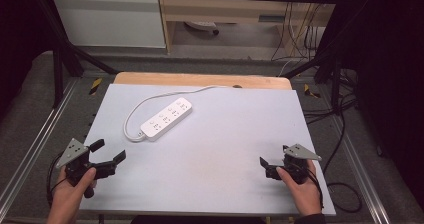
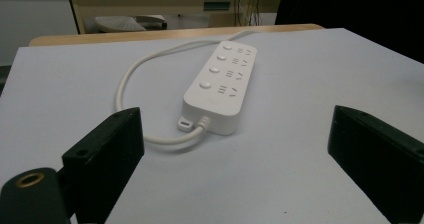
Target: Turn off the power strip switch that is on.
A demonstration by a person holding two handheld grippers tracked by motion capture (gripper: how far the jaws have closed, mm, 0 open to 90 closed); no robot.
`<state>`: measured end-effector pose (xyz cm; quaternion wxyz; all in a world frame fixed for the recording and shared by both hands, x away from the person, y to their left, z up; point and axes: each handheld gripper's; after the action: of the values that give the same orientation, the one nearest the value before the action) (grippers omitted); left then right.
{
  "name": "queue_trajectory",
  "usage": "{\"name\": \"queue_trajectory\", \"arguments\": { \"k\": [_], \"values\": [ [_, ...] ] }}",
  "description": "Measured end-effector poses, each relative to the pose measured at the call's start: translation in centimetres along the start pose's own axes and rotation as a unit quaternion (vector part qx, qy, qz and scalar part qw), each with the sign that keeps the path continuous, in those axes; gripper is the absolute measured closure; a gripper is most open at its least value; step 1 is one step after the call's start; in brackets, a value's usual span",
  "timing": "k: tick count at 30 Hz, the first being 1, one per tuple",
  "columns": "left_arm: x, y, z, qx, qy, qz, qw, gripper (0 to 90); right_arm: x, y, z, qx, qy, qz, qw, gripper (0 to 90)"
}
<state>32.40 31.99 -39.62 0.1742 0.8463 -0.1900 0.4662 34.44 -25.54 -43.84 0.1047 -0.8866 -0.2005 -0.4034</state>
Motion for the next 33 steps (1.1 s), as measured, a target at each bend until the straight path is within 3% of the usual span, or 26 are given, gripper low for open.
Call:
{"name": "queue_trajectory", "arguments": {
  "k": [10,14,22,33],
  "values": [
    [3.0,0.5,2.9,-0.007,-0.022,0.02,0.9995,9.5,-0.1,-0.5,0.3,0.005,-0.01,-0.001,0.9999,3.3],
    [4.1,0.6,5.0,0.005,-0.048,0.038,0.9981,8.5,-0.2,-0.6,0.2,0.002,-0.011,0.003,0.9999,3.4],
    [5.8,-0.1,8.5,-0.006,-0.049,0.028,0.9984,9.9,-0.2,-0.6,0.3,0.006,-0.012,0.002,0.9999,3.3],
    [7.4,-0.9,11.5,0.008,-0.036,0.012,0.9992,15.7,-0.1,-0.8,0.3,0.008,-0.014,-0.007,0.9998,3.3]
  ]
}}
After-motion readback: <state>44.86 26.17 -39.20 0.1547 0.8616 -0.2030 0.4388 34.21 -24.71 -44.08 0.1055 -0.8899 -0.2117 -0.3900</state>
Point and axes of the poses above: each handheld gripper's, and its own axes: z roughly forward along the jaws, x roughly out of its top, y roughly to its right, and after that the axes turned 11 degrees about -y, right-handed
